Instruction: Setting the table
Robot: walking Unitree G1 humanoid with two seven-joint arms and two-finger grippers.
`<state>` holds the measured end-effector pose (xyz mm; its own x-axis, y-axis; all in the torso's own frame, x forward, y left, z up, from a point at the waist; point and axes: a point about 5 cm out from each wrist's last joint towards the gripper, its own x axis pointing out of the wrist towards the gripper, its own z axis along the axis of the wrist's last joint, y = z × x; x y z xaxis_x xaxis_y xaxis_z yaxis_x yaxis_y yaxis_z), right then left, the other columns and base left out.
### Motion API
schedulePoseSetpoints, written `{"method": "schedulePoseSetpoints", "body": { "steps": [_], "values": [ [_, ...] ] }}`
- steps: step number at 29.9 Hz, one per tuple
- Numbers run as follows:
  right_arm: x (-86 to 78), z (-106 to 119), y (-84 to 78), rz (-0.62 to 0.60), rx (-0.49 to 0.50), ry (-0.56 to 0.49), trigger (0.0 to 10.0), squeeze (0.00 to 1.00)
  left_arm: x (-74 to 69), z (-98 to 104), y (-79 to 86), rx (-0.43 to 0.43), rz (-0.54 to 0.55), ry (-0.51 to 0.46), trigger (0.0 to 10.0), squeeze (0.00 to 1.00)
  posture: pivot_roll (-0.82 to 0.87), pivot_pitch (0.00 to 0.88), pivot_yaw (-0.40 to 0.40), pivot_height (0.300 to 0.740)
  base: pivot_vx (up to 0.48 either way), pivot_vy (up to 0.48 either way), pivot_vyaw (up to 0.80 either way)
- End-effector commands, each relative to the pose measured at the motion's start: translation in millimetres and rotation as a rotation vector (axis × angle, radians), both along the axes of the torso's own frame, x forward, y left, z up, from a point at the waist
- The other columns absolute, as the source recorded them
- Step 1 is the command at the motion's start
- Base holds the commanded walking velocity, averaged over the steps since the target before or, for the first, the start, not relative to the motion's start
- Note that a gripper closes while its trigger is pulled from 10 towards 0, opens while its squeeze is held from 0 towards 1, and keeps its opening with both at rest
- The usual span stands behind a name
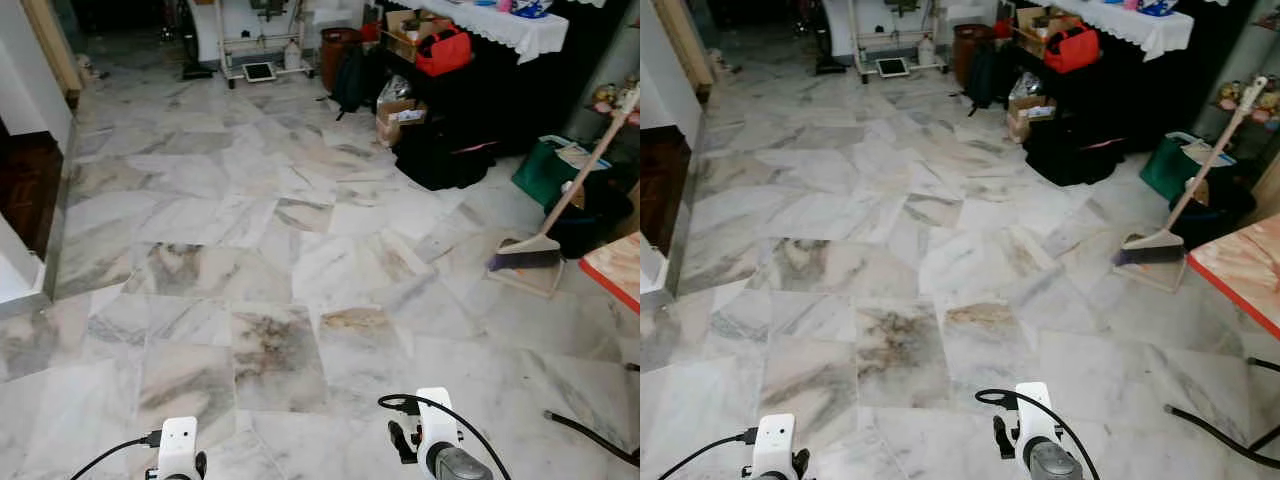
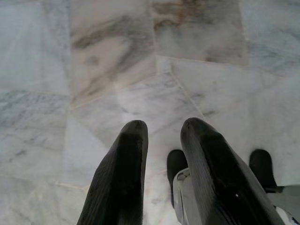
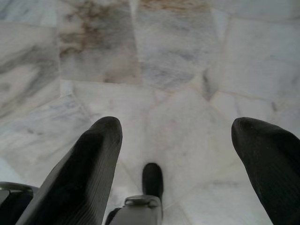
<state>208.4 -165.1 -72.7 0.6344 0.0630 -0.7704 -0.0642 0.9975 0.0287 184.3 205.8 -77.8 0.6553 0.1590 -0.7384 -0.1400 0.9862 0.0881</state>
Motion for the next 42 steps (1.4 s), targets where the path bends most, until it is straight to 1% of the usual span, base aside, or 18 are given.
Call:
{"method": "schedulePoseSetpoints", "body": {
  "steps": [1,5,8,12,22,24,28,36,42],
  "values": [
    [1.4,1,-0.4,-0.013,0.006,-0.005,10.0,0.0,-2.7,-1,1.0,-0.001,0.016,0.01,10.0,0.0,0.03,0.0,-0.003,0.74,0.0,0.0,-0.72],
    [0.2,0,0.4,-0.013,0.007,-0.001,10.0,0.0,-3.1,-1,2.5,0.005,0.013,0.012,10.0,0.0,0.04,0.0,-0.005,0.74,0.0,0.0,-0.71],
    [-0.9,-1,0.3,-0.01,0.006,0.002,10.0,0.0,-2.4,-1,3.0,0.029,-0.012,0.011,10.0,0.0,0.04,0.0,-0.009,0.74,0.0,-0.364,-0.72],
    [-1.7,-1,-1.1,-0.012,0.003,0.006,10.0,0.0,-3.4,-1,2.8,0.021,0.008,0.014,10.0,0.0,0.05,0.0,-0.016,0.74,0.0,-0.427,-0.72],
    [1.1,1,-4.4,-0.013,-0.001,-0.002,10.0,0.0,-5.3,-3,0.1,0.023,-0.003,0.022,10.0,0.0,0.05,0.0,-0.025,0.74,0.0,0.0,-0.72],
    [1.1,1,-4.8,-0.013,-0.002,-0.002,10.0,0.0,-5.7,-3,-0.3,0.026,-0.01,0.023,10.0,0.0,0.04,0.0,-0.024,0.74,0.0,-0.401,-0.72],
    [1.7,1,-5.4,-0.014,-0.004,-0.003,10.0,0.0,-7.0,-3,1.2,0.019,0.018,0.025,10.0,0.0,0.04,0.0,-0.024,0.74,0.0,-0.105,-0.72],
    [3.2,2,-8.2,-0.007,-0.011,-0.005,10.0,0.0,-3.2,-2,-1.7,0.018,0.002,0.013,10.0,0.0,0.03,0.0,-0.039,0.74,0.0,0.0,-0.72],
    [9.1,6,-9.4,-0.003,-0.016,-0.02,10.0,0.0,-2.7,-2,-5.6,0.019,-0.01,0.016,10.0,0.0,0.01,0.0,-0.037,0.74,0.0,-0.404,-0.72]
  ]
}}
